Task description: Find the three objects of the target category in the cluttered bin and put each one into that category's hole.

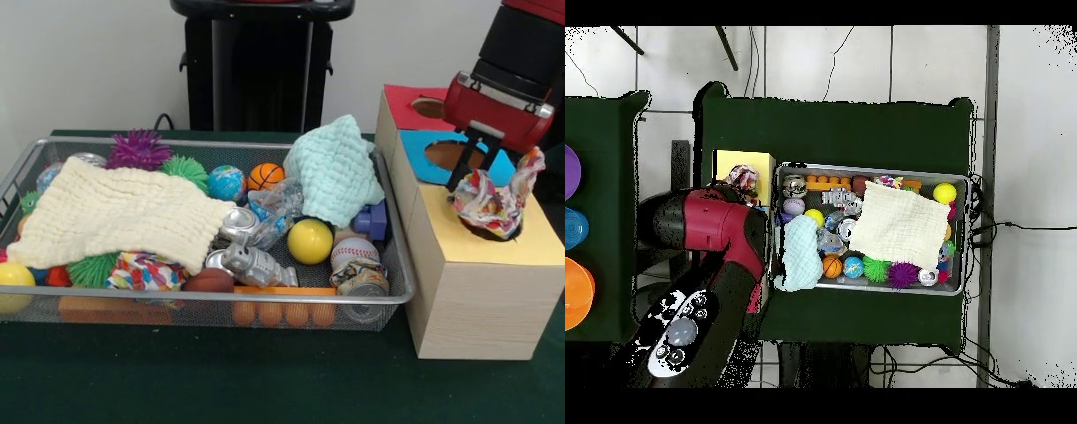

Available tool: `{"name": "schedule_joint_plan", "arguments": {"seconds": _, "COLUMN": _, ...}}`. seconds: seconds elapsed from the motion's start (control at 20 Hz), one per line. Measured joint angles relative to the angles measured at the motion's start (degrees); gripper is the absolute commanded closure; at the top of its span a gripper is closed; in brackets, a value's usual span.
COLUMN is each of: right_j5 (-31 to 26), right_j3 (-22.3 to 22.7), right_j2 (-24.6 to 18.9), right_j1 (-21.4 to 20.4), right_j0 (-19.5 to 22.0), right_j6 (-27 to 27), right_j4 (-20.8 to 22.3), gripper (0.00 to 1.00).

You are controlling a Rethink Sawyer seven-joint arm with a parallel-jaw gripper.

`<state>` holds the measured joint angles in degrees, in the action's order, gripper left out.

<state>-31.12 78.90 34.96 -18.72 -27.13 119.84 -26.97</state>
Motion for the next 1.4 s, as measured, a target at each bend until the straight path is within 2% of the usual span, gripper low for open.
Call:
{"name": "schedule_joint_plan", "arguments": {"seconds": 0.05, "right_j5": 0.0, "right_j3": -0.1, "right_j2": 0.0, "right_j1": 0.0, "right_j0": 0.0, "right_j6": 0.0, "right_j4": 0.0, "gripper": 1.00}}
{"name": "schedule_joint_plan", "arguments": {"seconds": 0.1, "right_j5": 0.0, "right_j3": -0.3, "right_j2": 0.0, "right_j1": 0.1, "right_j0": 0.2, "right_j6": 0.0, "right_j4": 0.1, "gripper": 0.00}}
{"name": "schedule_joint_plan", "arguments": {"seconds": 0.55, "right_j5": 0.0, "right_j3": -1.3, "right_j2": 0.4, "right_j1": 0.3, "right_j0": 0.7, "right_j6": 0.0, "right_j4": 0.1, "gripper": 0.00}}
{"name": "schedule_joint_plan", "arguments": {"seconds": 0.9, "right_j5": -0.8, "right_j3": -3.5, "right_j2": 2.5, "right_j1": 0.2, "right_j0": 0.7, "right_j6": 0.0, "right_j4": 0.2, "gripper": 0.00}}
{"name": "schedule_joint_plan", "arguments": {"seconds": 1.4, "right_j5": -7.7, "right_j3": -7.3, "right_j2": 3.8, "right_j1": -1.3, "right_j0": 0.9, "right_j6": 0.0, "right_j4": 0.2, "gripper": 0.00}}
